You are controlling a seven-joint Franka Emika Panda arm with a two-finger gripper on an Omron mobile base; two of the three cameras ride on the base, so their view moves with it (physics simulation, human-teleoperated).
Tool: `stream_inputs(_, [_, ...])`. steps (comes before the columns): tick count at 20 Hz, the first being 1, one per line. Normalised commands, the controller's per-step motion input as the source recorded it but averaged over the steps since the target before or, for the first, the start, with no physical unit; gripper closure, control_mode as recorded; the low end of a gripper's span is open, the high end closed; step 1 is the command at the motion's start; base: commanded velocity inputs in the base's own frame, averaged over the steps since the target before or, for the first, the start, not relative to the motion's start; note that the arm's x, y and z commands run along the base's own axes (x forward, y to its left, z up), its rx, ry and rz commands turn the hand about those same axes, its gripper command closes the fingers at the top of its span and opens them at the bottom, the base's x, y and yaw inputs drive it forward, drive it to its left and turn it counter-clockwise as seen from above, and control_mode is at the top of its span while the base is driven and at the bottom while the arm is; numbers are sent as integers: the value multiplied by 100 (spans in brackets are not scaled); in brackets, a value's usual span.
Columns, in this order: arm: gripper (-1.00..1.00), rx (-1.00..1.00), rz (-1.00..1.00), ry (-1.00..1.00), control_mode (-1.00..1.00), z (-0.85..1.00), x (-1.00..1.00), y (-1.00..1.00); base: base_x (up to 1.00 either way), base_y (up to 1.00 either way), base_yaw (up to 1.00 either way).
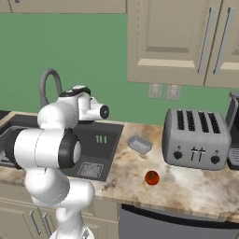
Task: Turn on the sink faucet. Then move the tomato from the counter to the sink. Turn off the sink. Move the vegetable from the sink to the pot next to the stove. Finally move the pot to the rear left burner.
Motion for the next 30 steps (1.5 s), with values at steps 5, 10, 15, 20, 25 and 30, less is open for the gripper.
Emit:
stream_inputs(5, [-100,0,8,0,-100,-14,45,18,0,0,0])
stream_inputs(10, [-100,0,8,0,-100,-15,48,20,0,0,0])
stream_inputs(15, [-100,0,8,0,-100,-20,46,21,0,0,0])
stream_inputs(20, [-100,0,8,0,-100,-21,44,20,0,0,0])
stream_inputs(25, [-100,0,7,0,-100,-20,45,15,0,0,0])
stream_inputs(30, [-100,0,6,-1,-100,-20,44,13,0,0,0])
